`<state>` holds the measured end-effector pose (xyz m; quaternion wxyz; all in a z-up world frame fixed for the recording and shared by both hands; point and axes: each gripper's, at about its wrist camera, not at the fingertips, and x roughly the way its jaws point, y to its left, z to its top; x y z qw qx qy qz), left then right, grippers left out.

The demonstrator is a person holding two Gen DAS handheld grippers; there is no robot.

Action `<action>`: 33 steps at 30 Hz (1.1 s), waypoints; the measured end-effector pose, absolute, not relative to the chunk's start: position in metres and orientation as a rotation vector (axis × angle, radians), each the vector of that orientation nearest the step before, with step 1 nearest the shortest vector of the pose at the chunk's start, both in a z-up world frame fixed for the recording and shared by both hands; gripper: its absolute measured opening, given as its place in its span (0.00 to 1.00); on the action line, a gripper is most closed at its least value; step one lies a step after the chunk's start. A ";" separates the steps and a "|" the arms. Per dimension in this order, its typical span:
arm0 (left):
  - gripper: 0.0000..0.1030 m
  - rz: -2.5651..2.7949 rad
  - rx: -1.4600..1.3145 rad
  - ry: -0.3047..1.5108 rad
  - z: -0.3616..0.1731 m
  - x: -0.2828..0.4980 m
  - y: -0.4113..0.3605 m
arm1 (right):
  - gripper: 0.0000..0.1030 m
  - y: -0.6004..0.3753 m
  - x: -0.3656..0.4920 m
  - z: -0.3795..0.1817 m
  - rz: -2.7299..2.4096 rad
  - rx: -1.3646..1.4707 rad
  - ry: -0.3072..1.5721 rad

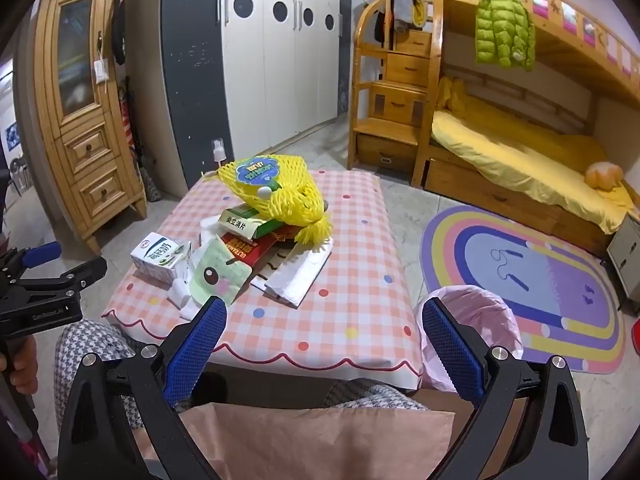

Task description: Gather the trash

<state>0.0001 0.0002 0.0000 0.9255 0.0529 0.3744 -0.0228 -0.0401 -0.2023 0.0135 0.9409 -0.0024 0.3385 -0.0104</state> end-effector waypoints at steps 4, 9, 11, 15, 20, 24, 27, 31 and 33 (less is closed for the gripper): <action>0.93 -0.046 0.111 0.768 0.000 0.000 0.001 | 0.95 -0.204 -0.039 0.015 -0.027 0.005 0.697; 0.93 -0.046 0.119 0.770 0.000 0.000 0.000 | 0.95 -0.207 -0.042 0.013 -0.015 0.013 0.691; 0.93 -0.047 0.118 0.771 0.000 0.000 0.000 | 0.95 -0.207 -0.042 0.012 -0.014 0.014 0.691; 0.93 -0.047 0.119 0.772 0.000 0.000 0.000 | 0.95 -0.205 -0.042 0.013 -0.017 0.012 0.693; 0.93 -0.046 0.120 0.775 0.000 0.000 0.000 | 0.95 -0.204 -0.042 0.012 -0.018 0.012 0.693; 0.93 -0.046 0.120 0.775 0.000 0.001 -0.001 | 0.95 -0.206 -0.041 0.011 -0.016 0.013 0.694; 0.93 -0.045 0.121 0.775 -0.001 0.001 -0.001 | 0.95 -0.206 -0.042 0.011 -0.016 0.014 0.693; 0.93 -0.045 0.121 0.776 0.000 0.001 -0.001 | 0.95 -0.205 -0.042 0.011 -0.016 0.011 0.695; 0.93 -0.046 0.120 0.776 0.000 0.001 -0.001 | 0.95 -0.206 -0.042 0.011 -0.016 0.012 0.694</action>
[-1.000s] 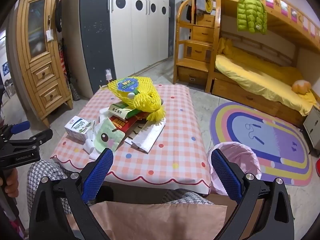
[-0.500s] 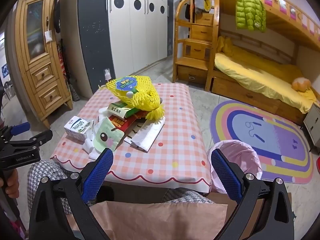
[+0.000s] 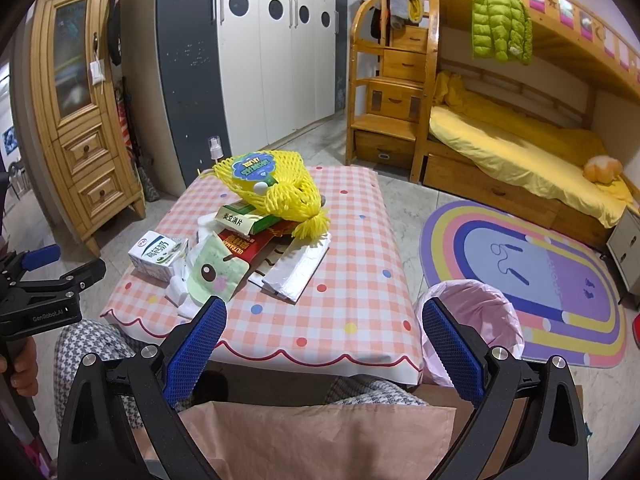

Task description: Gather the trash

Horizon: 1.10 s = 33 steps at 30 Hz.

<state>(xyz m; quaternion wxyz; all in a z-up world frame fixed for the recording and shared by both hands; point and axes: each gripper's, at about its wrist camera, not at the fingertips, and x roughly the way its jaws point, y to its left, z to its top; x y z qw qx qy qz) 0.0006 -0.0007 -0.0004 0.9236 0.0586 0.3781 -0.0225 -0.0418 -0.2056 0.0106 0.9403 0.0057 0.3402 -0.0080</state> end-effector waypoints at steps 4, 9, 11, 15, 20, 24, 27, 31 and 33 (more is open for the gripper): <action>0.93 -0.047 0.121 0.777 0.000 0.001 -0.001 | 0.95 -0.205 -0.042 0.011 -0.017 0.011 0.694; 0.93 -0.046 0.121 0.777 -0.001 0.001 -0.001 | 0.95 -0.206 -0.041 0.010 -0.017 0.011 0.692; 0.93 -0.046 0.121 0.777 0.000 0.001 -0.001 | 0.95 -0.205 -0.042 0.012 -0.017 0.012 0.693; 0.93 -0.047 0.121 0.777 -0.001 0.001 -0.001 | 0.95 -0.205 -0.042 0.012 -0.017 0.011 0.694; 0.93 -0.047 0.122 0.778 -0.001 0.001 -0.001 | 0.95 -0.205 -0.042 0.011 -0.016 0.010 0.693; 0.93 -0.046 0.121 0.779 -0.001 0.001 -0.001 | 0.95 -0.205 -0.042 0.011 -0.016 0.010 0.694; 0.93 -0.047 0.121 0.779 -0.001 0.001 -0.001 | 0.95 -0.205 -0.042 0.011 -0.017 0.010 0.693; 0.93 -0.045 0.121 0.778 -0.001 0.001 -0.001 | 0.95 -0.205 -0.042 0.011 -0.017 0.008 0.693; 0.93 -0.045 0.121 0.779 -0.001 0.001 -0.001 | 0.95 -0.204 -0.042 0.011 -0.017 0.009 0.693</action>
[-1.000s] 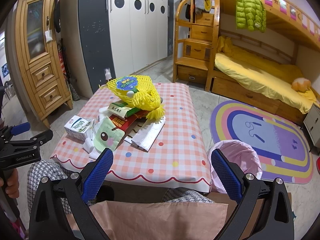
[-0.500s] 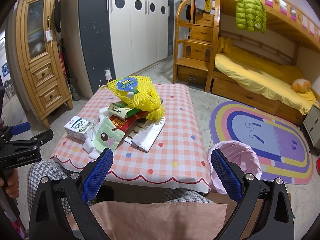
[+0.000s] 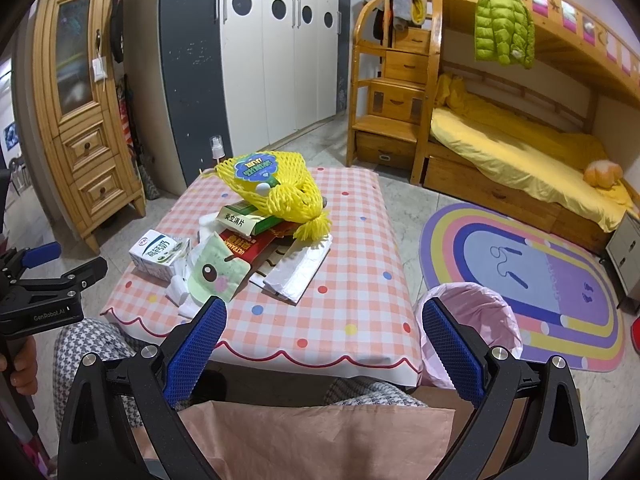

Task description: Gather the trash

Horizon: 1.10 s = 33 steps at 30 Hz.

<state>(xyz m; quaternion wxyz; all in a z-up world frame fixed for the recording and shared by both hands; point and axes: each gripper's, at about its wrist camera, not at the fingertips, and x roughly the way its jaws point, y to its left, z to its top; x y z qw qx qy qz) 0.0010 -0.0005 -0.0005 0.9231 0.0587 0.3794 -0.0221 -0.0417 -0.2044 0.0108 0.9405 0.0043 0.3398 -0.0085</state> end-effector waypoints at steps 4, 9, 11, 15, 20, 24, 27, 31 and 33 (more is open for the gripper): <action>0.93 -0.046 0.121 0.779 -0.001 0.001 -0.001 | 0.95 -0.205 -0.042 0.010 -0.018 0.009 0.693; 0.93 -0.045 0.121 0.778 0.000 0.001 -0.001 | 0.95 -0.204 -0.042 0.012 -0.017 0.008 0.693; 0.93 -0.045 0.121 0.777 -0.007 -0.001 0.005 | 0.95 -0.204 -0.042 0.012 -0.019 0.008 0.693; 0.93 -0.046 0.122 0.778 -0.007 -0.001 0.005 | 0.95 -0.204 -0.042 0.012 -0.018 0.008 0.693; 0.93 -0.045 0.121 0.778 -0.008 -0.001 0.004 | 0.95 -0.204 -0.043 0.012 -0.019 0.008 0.691; 0.93 -0.046 0.121 0.778 -0.009 -0.001 0.004 | 0.95 -0.204 -0.043 0.012 -0.019 0.008 0.692; 0.93 -0.046 0.122 0.781 -0.008 -0.001 0.004 | 0.95 -0.204 -0.043 0.012 -0.019 0.007 0.692; 0.93 -0.042 0.122 0.788 -0.010 -0.002 0.008 | 0.95 -0.203 -0.042 0.010 -0.019 0.004 0.698; 0.93 -0.024 0.128 0.793 -0.014 0.001 0.008 | 0.95 -0.202 -0.039 0.008 -0.018 0.000 0.701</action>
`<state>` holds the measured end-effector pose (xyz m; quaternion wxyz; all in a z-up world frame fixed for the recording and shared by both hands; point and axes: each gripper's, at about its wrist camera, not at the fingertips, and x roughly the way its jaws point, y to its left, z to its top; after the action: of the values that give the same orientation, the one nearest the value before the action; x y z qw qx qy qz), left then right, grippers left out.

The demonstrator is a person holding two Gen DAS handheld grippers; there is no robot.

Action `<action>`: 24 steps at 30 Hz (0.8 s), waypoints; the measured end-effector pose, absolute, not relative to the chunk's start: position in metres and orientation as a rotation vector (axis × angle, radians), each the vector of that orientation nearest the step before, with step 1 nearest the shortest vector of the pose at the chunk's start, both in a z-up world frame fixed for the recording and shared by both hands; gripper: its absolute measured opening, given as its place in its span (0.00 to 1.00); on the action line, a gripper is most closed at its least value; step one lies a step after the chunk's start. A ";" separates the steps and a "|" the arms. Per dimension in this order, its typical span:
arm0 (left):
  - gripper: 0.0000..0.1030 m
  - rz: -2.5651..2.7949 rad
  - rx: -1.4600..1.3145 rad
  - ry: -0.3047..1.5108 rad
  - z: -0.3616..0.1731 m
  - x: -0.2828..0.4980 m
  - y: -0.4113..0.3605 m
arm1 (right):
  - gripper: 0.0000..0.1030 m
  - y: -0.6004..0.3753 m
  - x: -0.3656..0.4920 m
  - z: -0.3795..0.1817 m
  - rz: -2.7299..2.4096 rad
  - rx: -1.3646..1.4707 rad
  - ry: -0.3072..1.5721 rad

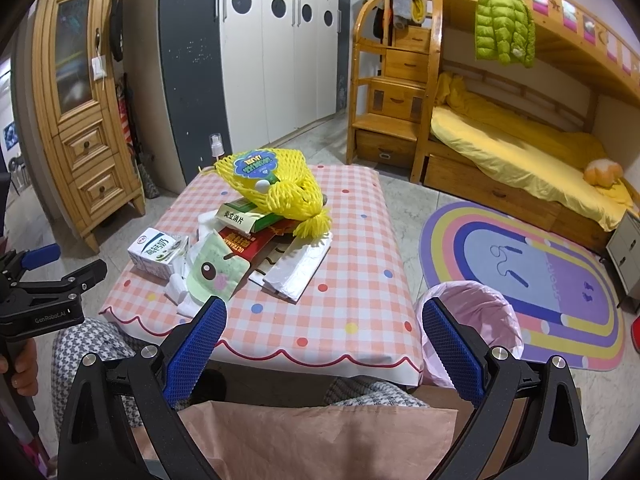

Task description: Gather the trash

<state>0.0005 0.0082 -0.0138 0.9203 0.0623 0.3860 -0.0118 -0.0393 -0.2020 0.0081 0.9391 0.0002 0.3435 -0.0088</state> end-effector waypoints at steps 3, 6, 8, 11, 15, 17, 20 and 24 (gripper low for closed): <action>0.93 -0.002 0.122 0.809 -0.023 0.005 0.014 | 0.95 -0.198 -0.034 0.003 -0.009 -0.012 0.698; 0.93 0.008 0.102 0.834 -0.036 0.013 0.022 | 0.95 -0.194 -0.029 -0.001 -0.010 -0.026 0.696; 0.93 0.014 0.089 0.855 -0.044 0.018 0.027 | 0.95 -0.192 -0.022 -0.005 -0.012 -0.031 0.692; 0.93 0.007 0.080 0.869 -0.054 0.023 0.029 | 0.95 -0.191 -0.010 -0.011 -0.026 -0.028 0.680; 0.93 -0.010 0.100 0.882 -0.070 0.035 0.024 | 0.95 -0.197 0.006 -0.019 -0.020 0.038 0.694; 0.93 -0.018 0.096 0.888 -0.074 0.039 0.024 | 0.95 -0.200 0.013 -0.024 -0.003 0.064 0.684; 0.93 -0.026 0.091 0.897 -0.081 0.048 0.023 | 0.95 -0.196 0.025 -0.033 0.032 0.059 0.719; 0.90 -0.028 0.092 0.880 -0.082 0.055 0.023 | 0.94 -0.184 0.033 -0.044 0.058 0.023 0.735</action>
<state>0.0549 0.0234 -0.0815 0.9036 0.0447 0.4258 -0.0134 0.0332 -0.1844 -0.0444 0.9328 0.0112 0.3592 0.0285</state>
